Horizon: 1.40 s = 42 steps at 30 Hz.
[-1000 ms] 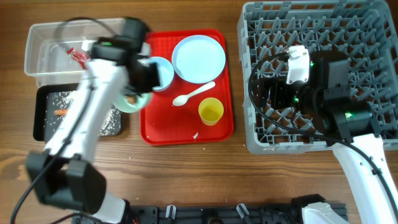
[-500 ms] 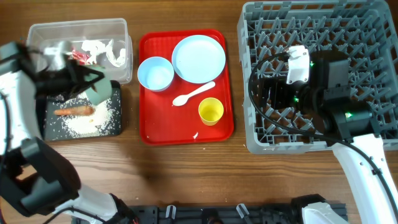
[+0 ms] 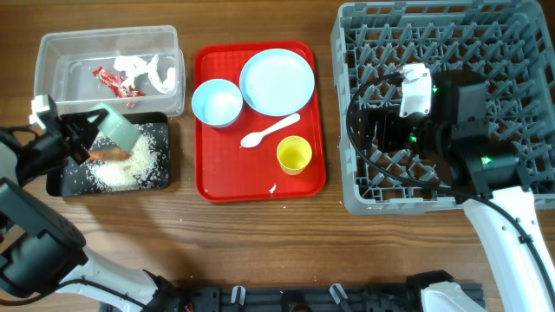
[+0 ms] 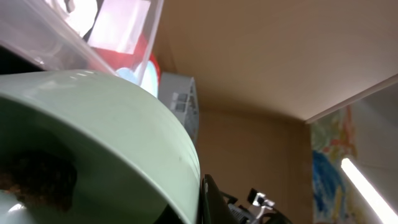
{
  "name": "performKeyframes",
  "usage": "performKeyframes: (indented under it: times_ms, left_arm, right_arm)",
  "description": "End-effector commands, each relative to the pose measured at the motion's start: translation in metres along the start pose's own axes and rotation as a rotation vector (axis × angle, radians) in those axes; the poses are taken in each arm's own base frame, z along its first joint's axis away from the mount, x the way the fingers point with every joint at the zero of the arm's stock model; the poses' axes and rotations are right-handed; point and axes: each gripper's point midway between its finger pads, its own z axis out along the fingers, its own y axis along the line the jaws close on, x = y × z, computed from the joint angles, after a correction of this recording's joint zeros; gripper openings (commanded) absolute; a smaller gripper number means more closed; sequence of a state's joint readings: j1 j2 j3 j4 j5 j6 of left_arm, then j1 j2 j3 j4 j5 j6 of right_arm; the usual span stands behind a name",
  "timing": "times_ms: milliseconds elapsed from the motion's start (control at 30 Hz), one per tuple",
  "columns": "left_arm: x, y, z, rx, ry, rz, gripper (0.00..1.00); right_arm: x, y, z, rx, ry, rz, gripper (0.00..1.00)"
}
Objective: Sort waste into correct bins and load items into the dishwasher rack
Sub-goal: 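Tip the green bowl over the black tray to dump the food scrap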
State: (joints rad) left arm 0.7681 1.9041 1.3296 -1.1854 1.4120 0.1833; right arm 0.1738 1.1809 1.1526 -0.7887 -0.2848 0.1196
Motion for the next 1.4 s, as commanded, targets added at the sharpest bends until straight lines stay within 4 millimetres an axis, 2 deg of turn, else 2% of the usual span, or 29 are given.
performKeyframes:
  times_ms: [0,100,333,433,500,567,767,833,900,967,1067,1167,1267,1367]
  left_arm:
    - [-0.003,-0.016,-0.004,0.107,-0.021,-0.037,0.04]
    - [-0.004,-0.026,-0.006,0.166,-0.024,-0.074,0.04]
    - [-0.002,-0.026,-0.006,0.167,-0.011,-0.228,0.04]
    - [-0.002,-0.026,-0.006,0.167,-0.011,-0.228,0.04]
    - [-0.006,-0.024,-0.006,0.157,-0.019,-0.160,0.04]
    - [-0.011,-0.016,-0.006,0.114,-0.026,-0.103,0.04]
    - [-0.013,-0.004,-0.005,0.044,-0.030,-0.080,0.04]
    - [-0.020,0.011,-0.005,-0.044,-0.044,-0.018,0.04]
    - [-0.027,0.035,-0.009,-0.186,-0.064,0.024,0.04]
    - [-0.027,0.046,-0.011,-0.252,-0.073,-0.033,0.04]
    - [-0.023,0.035,-0.006,-0.195,-0.059,-0.053,0.04]
    - [-0.015,0.017,0.004,-0.184,-0.028,0.054,0.04]
    - [0.004,-0.010,0.024,-0.194,0.024,0.200,0.04]
    - [0.028,-0.026,0.047,-0.266,0.086,0.324,0.04]
  right_arm:
    - [-0.007,0.003,-0.002,-0.005,-0.015,0.006,1.00]
    - [-0.007,0.003,-0.002,-0.005,-0.015,0.006,1.00]
    - [-0.006,0.003,-0.002,-0.005,-0.014,0.006,1.00]
    - [-0.006,0.003,-0.002,-0.005,-0.014,0.006,1.00]
    - [-0.006,0.003,-0.002,-0.005,-0.014,0.006,1.00]
    - [-0.006,0.003,-0.002,-0.005,-0.014,0.006,1.00]
    - [-0.007,0.003,-0.002,-0.005,-0.015,0.006,1.00]
    - [-0.007,0.003,-0.002,-0.005,-0.015,0.005,1.00]
    - [-0.007,0.003,-0.002,-0.005,-0.015,0.005,1.00]
    - [-0.007,0.003,-0.002,-0.005,-0.015,0.006,1.00]
    - [-0.007,0.003,-0.002,-0.005,-0.016,0.005,1.00]
    - [-0.009,0.003,-0.002,-0.007,-0.026,0.004,1.00]
    - [-0.010,0.003,-0.002,-0.007,-0.029,0.003,1.00]
    - [-0.010,0.003,-0.002,-0.007,-0.029,0.004,1.00]
